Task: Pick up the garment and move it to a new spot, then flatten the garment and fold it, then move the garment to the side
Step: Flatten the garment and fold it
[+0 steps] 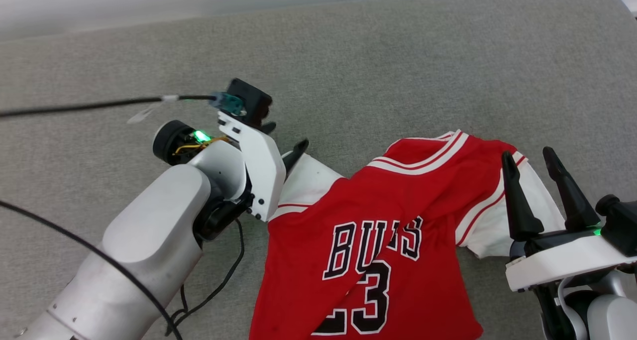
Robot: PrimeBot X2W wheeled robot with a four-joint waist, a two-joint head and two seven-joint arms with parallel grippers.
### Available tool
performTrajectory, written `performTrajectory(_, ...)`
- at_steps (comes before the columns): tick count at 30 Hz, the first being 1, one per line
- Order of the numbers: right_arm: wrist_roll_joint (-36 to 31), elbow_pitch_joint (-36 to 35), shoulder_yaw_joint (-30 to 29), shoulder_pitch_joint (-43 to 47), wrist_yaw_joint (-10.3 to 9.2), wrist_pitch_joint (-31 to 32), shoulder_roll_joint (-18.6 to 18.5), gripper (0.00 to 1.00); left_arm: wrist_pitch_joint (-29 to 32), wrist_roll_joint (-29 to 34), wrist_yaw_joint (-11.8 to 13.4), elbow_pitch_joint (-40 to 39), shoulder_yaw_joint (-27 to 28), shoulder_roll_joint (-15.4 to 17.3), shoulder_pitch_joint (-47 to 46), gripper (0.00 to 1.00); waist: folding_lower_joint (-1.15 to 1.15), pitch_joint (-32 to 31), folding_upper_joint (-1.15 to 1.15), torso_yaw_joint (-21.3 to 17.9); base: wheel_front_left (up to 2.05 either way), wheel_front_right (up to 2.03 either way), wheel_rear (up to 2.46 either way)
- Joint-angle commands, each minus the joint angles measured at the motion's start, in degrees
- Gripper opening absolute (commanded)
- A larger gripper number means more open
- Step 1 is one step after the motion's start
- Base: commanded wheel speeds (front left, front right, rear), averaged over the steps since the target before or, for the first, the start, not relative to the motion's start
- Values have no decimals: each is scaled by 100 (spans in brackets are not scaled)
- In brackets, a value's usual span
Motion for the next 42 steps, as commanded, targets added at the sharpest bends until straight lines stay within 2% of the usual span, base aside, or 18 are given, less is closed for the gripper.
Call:
performTrajectory(1, 47, 36, 16, -66, -3, -45, 9, 100, 186, -46, -78, 162, -67, -23, -114, 100, -1, 69, 0, -65, 0, 0, 0)
performTrajectory(4, 81, 127, 23, -96, -4, -82, 9, 100, 807, -174, -256, 587, -297, -85, -266, 100, -1, 139, 0, -118, 0, 0, 0)
performTrajectory(7, 129, 197, 30, -126, -3, -131, 9, 100, 1154, -226, -358, 942, -450, -151, -407, 100, -1, 206, 0, -147, 0, 0, 0)
performTrajectory(15, 263, 426, 106, -200, -4, -291, 9, 100, 2075, -58, -496, 1795, -1175, -247, -379, 100, -1, 279, 0, -218, 0, 0, 0)
performTrajectory(16, 285, 458, 119, -206, -4, -308, 9, 100, 2200, -36, -512, 1879, -1272, -254, -359, 72, -1, 273, 0, -227, 0, 0, 0)
performTrajectory(18, 319, 524, 150, -234, -3, -320, 9, 100, 2266, -62, -534, 1971, -1356, -298, -329, 5, -1, 255, 0, -253, 0, 0, 0)
performTrajectory(19, 334, 557, 159, -245, -3, -335, 9, 100, 2219, -86, -539, 2015, -1349, -315, -324, 0, -1, 243, 0, -262, 0, 0, 0)
performTrajectory(25, 385, 720, 66, -195, -3, -340, 9, 100, 1351, -59, -385, 2081, -1063, -386, -392, 0, -1, 106, 0, -270, 0, 0, 0)
performTrajectory(28, 421, 779, -23, -146, -4, -330, 8, 100, 740, -57, -237, 1972, -834, -302, -374, 0, -1, -7, 0, -242, 0, 0, 0)
performTrajectory(35, 339, 859, -329, -31, -3, -203, 8, 100, -514, -177, 219, 1263, -297, 16, 152, 0, -1, -292, 0, -59, 0, 0, 0)
performTrajectory(42, 339, 939, -692, 44, -3, 303, 7, 100, -1349, -256, 796, 94, 142, 524, 1051, 0, -1, -483, 0, 148, 0, 0, 0)
